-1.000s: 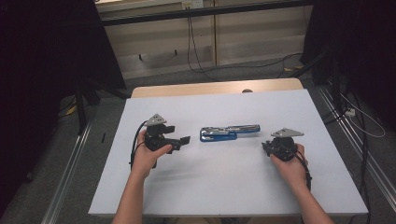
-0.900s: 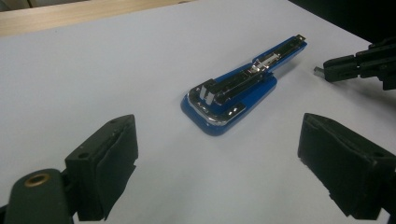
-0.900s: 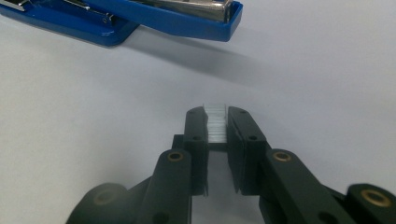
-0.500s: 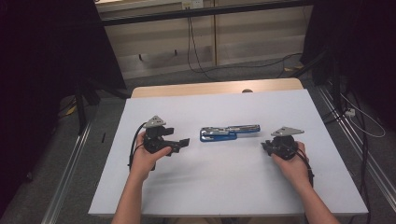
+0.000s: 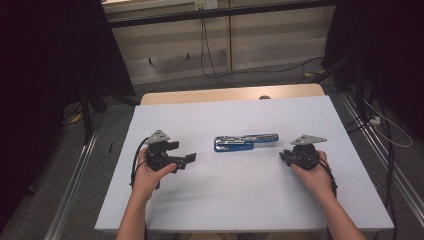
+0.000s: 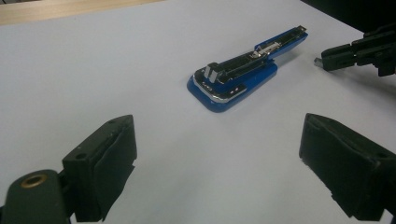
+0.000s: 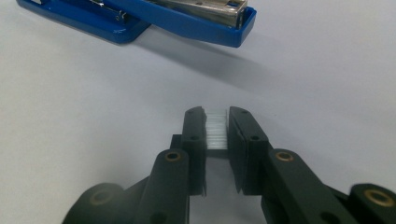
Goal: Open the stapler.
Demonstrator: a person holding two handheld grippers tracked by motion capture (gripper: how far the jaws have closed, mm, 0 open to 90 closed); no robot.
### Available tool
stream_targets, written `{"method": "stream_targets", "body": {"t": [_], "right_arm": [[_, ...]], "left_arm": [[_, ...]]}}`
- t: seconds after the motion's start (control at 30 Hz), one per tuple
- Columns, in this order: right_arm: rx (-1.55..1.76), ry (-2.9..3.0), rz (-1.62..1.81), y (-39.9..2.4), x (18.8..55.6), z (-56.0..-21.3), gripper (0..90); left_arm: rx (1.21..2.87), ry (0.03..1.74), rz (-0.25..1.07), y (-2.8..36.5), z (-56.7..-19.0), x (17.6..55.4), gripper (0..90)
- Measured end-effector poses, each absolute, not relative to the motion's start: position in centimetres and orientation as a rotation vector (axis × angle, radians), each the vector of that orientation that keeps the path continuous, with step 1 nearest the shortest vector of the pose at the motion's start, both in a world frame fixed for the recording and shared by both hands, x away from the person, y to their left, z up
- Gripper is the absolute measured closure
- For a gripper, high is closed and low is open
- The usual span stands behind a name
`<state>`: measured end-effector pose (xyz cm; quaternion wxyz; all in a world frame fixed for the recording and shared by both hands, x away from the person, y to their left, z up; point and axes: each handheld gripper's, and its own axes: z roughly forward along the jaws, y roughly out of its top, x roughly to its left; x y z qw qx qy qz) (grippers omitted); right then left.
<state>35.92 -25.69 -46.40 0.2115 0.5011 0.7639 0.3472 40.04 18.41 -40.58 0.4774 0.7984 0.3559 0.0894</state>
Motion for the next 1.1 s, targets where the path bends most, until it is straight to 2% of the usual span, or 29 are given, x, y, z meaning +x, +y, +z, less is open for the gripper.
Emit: {"method": "stream_targets", "body": {"t": [0.63,1.1], "right_arm": [[1.381,2.157,1.024,-26.6,36.0,-46.4,79.3],[1.284,2.163,1.132,-26.3,37.0,-42.3,79.3]], "left_arm": [[1.938,0.878,0.266,20.1,-40.9,39.9,8.4],[1.946,0.897,0.299,20.7,-40.8,39.8,8.4]]}}
